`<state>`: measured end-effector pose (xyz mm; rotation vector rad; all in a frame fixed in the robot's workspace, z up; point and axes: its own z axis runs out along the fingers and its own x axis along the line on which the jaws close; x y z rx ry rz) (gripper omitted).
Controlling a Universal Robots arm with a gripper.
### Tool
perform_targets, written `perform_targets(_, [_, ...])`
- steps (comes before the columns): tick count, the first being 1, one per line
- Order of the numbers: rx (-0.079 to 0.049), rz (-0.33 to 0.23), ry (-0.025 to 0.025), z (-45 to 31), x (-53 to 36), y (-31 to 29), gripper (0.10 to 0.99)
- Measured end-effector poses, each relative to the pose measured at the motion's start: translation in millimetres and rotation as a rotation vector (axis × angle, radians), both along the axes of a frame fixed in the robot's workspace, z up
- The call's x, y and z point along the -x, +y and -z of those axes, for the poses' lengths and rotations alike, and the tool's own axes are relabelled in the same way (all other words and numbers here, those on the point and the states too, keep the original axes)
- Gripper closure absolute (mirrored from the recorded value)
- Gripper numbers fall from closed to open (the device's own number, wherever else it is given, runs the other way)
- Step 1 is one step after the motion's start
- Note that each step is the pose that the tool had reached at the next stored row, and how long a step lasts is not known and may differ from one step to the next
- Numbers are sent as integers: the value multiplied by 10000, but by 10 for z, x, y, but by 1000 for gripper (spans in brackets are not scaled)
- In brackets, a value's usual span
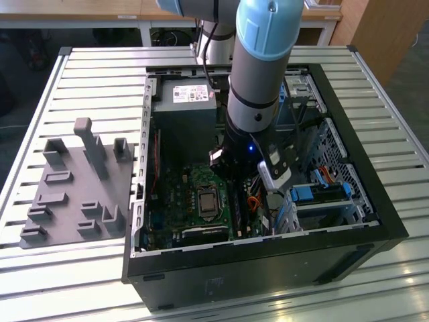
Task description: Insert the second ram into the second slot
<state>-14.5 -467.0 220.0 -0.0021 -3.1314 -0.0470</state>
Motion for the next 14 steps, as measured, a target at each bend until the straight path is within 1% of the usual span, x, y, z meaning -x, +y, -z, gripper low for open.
perform_targets(2, [1, 0, 20, 12, 0, 0, 945])
perform_targets(3, [1, 0, 38, 22, 0, 0, 945])
perform_targets(10, [2, 0, 85, 49, 0, -2, 945])
perform_targets(14, [0, 5, 100, 55, 0, -10, 945])
